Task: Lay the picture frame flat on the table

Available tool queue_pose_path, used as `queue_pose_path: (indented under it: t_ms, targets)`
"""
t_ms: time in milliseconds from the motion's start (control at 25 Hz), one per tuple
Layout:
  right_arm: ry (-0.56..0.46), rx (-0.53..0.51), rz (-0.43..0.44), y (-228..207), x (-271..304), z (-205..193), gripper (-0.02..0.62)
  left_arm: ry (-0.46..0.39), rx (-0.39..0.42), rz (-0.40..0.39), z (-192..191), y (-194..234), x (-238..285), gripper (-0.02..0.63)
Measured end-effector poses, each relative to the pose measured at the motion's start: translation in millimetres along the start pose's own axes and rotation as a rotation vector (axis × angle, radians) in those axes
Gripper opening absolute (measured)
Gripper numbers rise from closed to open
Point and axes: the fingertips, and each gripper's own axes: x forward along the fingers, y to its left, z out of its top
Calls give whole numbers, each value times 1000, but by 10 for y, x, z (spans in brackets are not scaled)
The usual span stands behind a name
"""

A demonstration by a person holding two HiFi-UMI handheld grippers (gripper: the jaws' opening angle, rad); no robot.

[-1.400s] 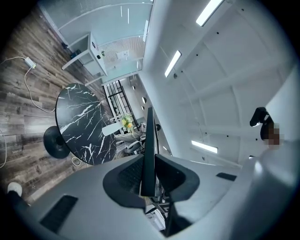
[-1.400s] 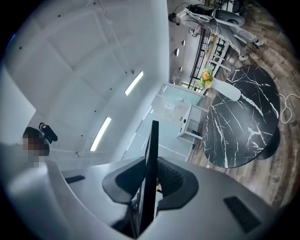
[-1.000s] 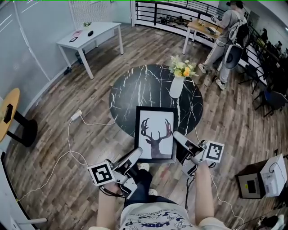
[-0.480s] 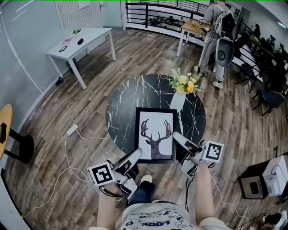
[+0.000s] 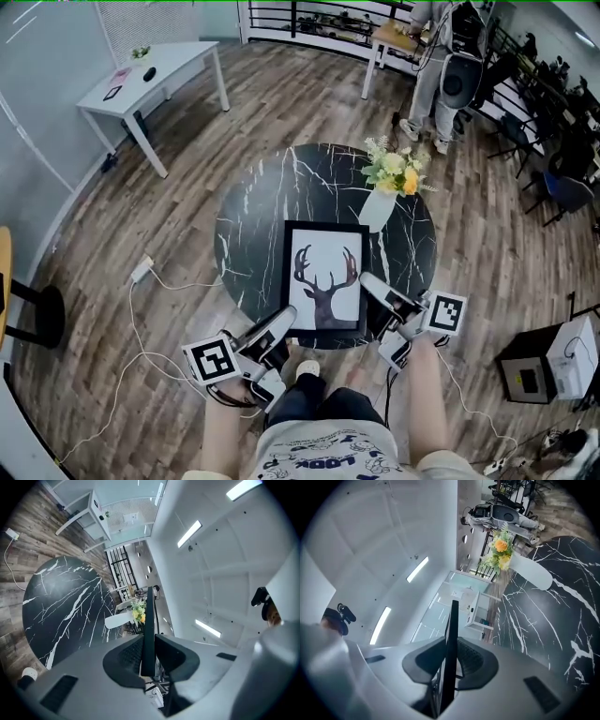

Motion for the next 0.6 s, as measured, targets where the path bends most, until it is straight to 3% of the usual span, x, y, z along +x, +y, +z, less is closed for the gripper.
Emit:
queue_pose_path:
  t_ms: [600]
  targets:
    - [44,79,-82,-632,54,211,86,6,-94,68,44,462,392,84]
